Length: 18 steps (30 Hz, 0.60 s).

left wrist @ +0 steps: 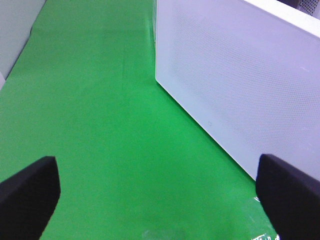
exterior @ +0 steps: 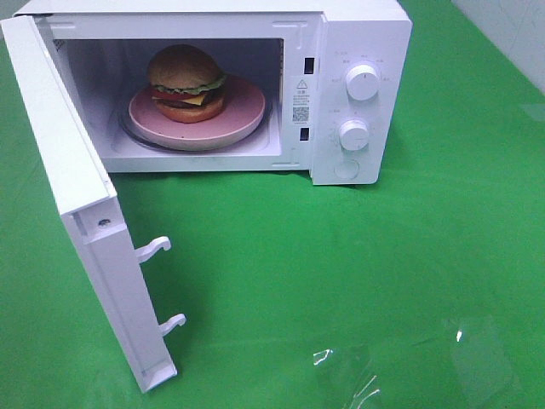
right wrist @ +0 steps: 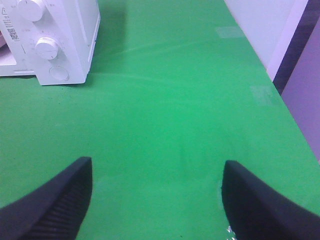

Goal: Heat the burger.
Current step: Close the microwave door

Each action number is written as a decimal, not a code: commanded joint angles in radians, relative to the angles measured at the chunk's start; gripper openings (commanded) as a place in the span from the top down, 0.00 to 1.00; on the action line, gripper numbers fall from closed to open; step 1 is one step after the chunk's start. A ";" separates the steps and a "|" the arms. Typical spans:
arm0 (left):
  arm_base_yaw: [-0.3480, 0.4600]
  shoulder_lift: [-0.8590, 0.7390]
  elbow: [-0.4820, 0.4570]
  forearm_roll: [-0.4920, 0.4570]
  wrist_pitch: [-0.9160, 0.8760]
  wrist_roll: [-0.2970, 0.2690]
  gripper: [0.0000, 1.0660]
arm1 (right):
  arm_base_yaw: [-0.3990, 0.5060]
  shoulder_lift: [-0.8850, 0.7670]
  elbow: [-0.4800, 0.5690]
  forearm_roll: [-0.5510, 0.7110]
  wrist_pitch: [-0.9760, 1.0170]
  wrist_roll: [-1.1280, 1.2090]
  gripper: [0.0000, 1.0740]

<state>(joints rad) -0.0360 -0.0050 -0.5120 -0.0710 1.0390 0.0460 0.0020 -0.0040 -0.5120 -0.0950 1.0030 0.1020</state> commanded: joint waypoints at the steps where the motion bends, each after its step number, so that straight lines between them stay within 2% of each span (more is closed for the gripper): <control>1: 0.004 -0.019 0.002 -0.003 -0.004 -0.006 0.06 | -0.005 -0.025 0.003 0.003 0.001 0.003 0.36; 18: 0.004 -0.019 0.002 -0.003 -0.004 -0.006 0.06 | -0.004 -0.025 0.003 0.004 0.001 0.003 0.37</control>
<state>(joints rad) -0.0360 -0.0050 -0.5120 -0.0710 1.0390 0.0460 0.0020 -0.0040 -0.5120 -0.0950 1.0030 0.1020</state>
